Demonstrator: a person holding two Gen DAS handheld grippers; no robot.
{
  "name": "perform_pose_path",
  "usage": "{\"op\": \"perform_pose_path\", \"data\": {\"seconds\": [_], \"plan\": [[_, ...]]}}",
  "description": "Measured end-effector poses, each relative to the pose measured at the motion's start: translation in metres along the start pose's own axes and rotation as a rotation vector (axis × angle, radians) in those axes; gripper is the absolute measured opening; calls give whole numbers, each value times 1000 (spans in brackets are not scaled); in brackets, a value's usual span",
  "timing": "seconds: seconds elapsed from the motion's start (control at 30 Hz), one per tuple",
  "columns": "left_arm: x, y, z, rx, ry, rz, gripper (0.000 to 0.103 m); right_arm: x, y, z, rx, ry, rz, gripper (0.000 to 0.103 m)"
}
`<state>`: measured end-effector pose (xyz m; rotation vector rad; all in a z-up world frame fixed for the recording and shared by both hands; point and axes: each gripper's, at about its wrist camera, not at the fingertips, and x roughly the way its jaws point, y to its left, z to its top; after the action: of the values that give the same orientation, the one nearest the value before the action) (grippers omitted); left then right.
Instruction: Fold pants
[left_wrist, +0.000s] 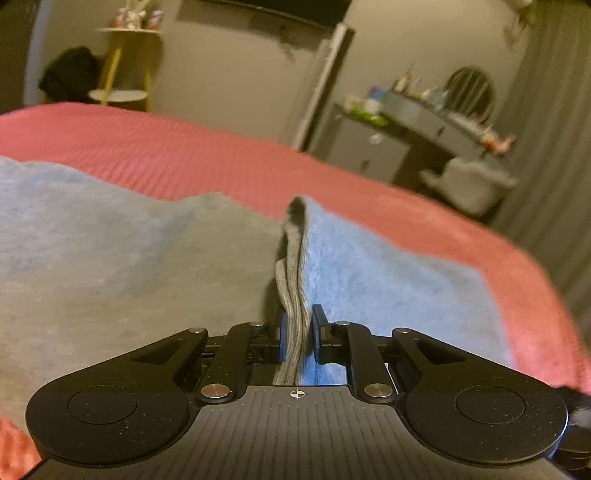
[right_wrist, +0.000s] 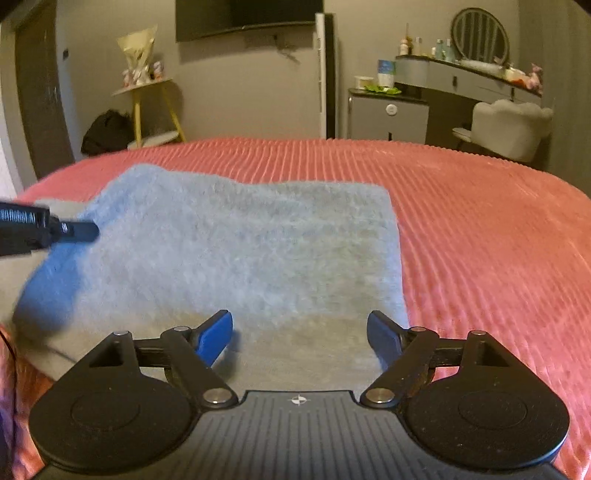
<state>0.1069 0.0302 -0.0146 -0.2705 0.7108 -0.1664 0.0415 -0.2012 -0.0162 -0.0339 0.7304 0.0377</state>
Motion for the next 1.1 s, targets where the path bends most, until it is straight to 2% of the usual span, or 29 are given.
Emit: {"op": "perform_pose_path", "data": {"seconds": [0.07,0.1,0.23,0.33,0.4,0.5,0.57,0.67,0.73,0.8,0.87,0.9,0.97,1.0,1.03,1.1], "plan": [[11,-4,-4,18,48,31,18,5,0,-1,-5,20,-2,82],[13,-6,-5,24,53,46,23,7,-1,-1,1,21,-3,82],[5,-6,-6,-13,-1,66,37,-1,-13,0,66,-18,33,81],[0,1,-2,-61,-45,35,44,-1,-18,0,95,3,25,81],[6,5,3,-90,-38,18,45,3,-18,-1,96,30,22,80],[27,11,10,-111,16,22,52,8,-15,-4,76,46,19,80],[40,15,12,-147,52,-37,52,9,-18,-5,89,45,28,81],[46,20,15,-188,42,-159,49,11,-23,-7,120,39,44,82],[43,23,15,-220,-7,-216,20,14,-21,-8,109,36,43,86],[34,26,14,-229,-72,-245,20,16,-15,-8,84,30,42,95],[19,19,13,-172,-150,-253,19,18,-12,-9,73,22,38,99],[11,13,14,-111,-193,-228,18,19,-11,-9,73,16,35,99],[4,6,12,-57,-248,-109,24,20,-13,-10,80,8,36,99],[7,7,12,-60,-234,-28,40,20,-13,-10,80,6,35,99],[14,13,13,-88,-187,57,49,21,-12,-10,78,4,33,99],[22,32,15,-189,-108,145,48,21,-10,-10,66,-1,24,99]]}}
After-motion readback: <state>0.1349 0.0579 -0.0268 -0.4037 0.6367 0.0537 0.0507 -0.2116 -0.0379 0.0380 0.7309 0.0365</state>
